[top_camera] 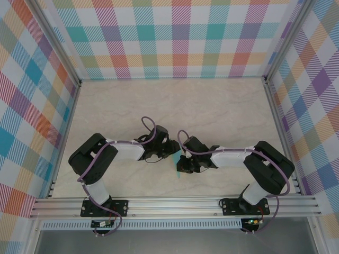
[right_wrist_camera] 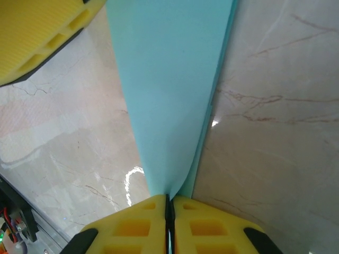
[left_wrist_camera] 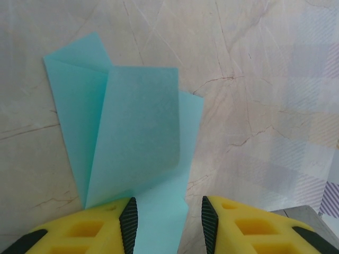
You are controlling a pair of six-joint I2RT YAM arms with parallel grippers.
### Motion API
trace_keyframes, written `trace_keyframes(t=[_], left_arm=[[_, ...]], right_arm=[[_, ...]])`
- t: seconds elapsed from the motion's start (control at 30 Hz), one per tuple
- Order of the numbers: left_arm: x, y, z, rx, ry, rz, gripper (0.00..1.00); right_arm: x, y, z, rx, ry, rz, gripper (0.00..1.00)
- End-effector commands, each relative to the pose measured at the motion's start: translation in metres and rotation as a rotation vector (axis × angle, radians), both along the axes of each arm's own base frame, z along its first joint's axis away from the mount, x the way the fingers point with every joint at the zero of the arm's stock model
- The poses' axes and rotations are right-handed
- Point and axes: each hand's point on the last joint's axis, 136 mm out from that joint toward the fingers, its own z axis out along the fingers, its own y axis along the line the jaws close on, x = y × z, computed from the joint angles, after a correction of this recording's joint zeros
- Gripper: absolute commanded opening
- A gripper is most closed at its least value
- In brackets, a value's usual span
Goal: Fold a paper plane with a square sheet of paper (pick it up from the middle)
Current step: Fold the wing for the fifth time at the center of the table.
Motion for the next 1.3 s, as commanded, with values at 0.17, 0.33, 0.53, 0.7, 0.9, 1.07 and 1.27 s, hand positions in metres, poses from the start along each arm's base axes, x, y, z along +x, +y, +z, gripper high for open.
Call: trace_keyframes(t=[0.17, 0.33, 0.53, 0.7, 0.9, 1.07, 1.27], left_arm=[[-0.022, 0.021, -0.059, 0.146, 0.129, 0.007, 0.4], [-0.023, 0.021, -0.059, 0.147, 0.133, 0.006, 0.4], [-0.023, 0.02, -0.058, 0.144, 0.133, 0.003, 0.4], [-0.023, 0.021, -0.059, 0.142, 0.132, 0.004, 0.4], [-0.024, 0.019, -0.059, 0.137, 0.135, 0.0, 0.4], [-0.023, 0.018, -0.059, 0.14, 0.139, -0.001, 0.4], [-0.022, 0.018, -0.059, 0.137, 0.138, -0.003, 0.4]], right_arm=[[-0.055, -0.044, -0.025, -0.206, 0.163, 0.093, 0.11], [-0.057, -0.052, -0.03, -0.26, 0.163, 0.1, 0.11], [-0.045, -0.047, -0.007, -0.259, 0.058, 0.09, 0.11], [-0.021, -0.045, 0.032, -0.171, -0.093, 0.001, 0.18], [-0.003, -0.032, 0.063, 0.095, -0.169, -0.092, 0.25], [-0.002, -0.023, 0.079, 0.222, -0.18, -0.103, 0.22], [0.001, -0.021, 0.074, 0.325, -0.094, -0.13, 0.18]])
